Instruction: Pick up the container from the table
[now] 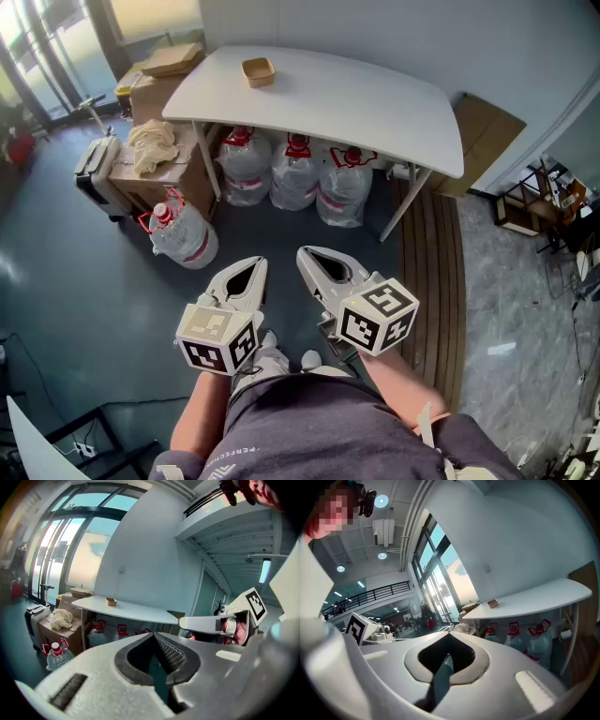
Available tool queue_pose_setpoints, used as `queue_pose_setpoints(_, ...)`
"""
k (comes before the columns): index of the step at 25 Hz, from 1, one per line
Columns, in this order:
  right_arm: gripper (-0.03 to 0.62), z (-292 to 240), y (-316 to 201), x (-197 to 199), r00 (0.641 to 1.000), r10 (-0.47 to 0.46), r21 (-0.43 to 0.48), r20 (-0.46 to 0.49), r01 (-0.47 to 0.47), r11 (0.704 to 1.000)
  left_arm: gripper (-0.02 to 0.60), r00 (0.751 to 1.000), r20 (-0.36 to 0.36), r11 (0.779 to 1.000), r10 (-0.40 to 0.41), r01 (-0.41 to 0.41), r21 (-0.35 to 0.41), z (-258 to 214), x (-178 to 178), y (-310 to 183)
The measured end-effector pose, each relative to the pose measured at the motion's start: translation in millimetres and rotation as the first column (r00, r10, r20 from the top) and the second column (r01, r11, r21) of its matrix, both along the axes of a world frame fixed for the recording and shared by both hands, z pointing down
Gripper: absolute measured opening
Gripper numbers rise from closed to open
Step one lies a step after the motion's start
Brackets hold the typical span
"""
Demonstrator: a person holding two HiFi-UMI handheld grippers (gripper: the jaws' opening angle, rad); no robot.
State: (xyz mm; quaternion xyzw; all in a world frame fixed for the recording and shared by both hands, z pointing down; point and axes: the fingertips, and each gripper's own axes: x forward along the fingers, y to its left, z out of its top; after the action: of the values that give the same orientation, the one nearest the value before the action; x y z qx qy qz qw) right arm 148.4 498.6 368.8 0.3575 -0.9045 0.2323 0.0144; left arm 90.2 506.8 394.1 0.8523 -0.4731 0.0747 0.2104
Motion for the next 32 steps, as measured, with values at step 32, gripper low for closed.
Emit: queue_pose_setpoints(32,0.002,28.2,-81.1,-104.1,0.997,0.076,-0.08,-0.01,-0.076,0.994,-0.008,0.995,0.032,0.996,0.09,-0.089,-0.023,20.9,-101.7,-84.8)
